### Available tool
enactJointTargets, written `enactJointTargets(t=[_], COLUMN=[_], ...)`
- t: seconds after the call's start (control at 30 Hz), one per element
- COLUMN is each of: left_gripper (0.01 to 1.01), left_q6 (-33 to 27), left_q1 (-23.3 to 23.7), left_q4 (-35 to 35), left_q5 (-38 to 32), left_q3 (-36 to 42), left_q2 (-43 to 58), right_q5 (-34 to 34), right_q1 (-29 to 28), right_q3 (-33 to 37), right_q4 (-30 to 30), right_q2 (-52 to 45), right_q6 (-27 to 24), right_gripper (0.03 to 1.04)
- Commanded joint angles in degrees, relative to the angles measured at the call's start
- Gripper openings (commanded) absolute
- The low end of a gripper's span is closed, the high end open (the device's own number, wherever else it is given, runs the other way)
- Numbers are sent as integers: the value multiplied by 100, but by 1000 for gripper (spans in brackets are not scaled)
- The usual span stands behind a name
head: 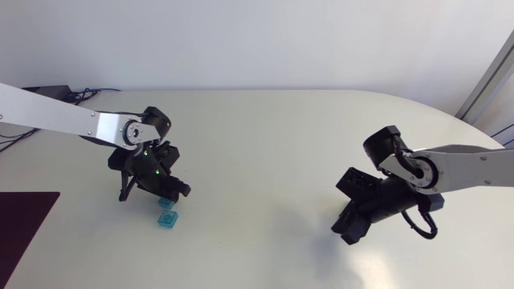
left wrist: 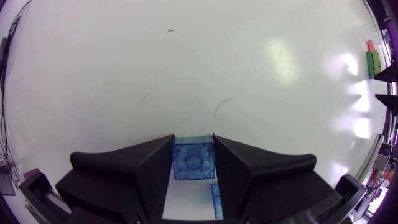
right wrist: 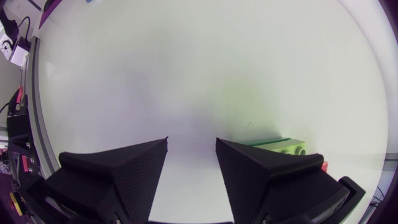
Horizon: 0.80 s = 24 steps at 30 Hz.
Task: Sort duplo bricks by size, large to the right and small to the left
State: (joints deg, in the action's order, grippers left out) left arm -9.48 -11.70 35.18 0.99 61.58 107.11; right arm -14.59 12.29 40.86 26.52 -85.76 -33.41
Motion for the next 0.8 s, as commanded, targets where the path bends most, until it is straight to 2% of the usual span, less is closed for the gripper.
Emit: enactJointTargets(t=[0.0,0.03,0.07,0.23,0.3,0.37,0.6,0.77], left_gripper=[234,256,328,815,890,920,933,933], left_q6=[-160,-186,-204,-230,-221,-213,-186,-169], left_q1=[142,177,186,177,142,116,72,28], left_q4=[200,226,244,279,305,314,393,437], left_q5=[-99,-99,-99,-91,-91,-82,-82,-64], left_q3=[-313,-322,-349,-463,-507,-542,-639,-656], left_q2=[12,-6,-59,-261,-331,-437,-744,-1219], right_q5=[44,44,44,70,79,149,246,123], right_q1=[-184,-254,-307,-544,-605,-658,-878,-799], right_q3=[-166,-166,-166,-131,-96,-61,159,18], right_q4=[-51,-68,-95,-174,-174,-200,-367,-271], right_q2=[-205,-231,-266,-389,-442,-486,-838,-477], right_q6=[-245,-289,-324,-482,-526,-562,-685,-702], right_gripper=[525,526,526,526,525,526,526,526])
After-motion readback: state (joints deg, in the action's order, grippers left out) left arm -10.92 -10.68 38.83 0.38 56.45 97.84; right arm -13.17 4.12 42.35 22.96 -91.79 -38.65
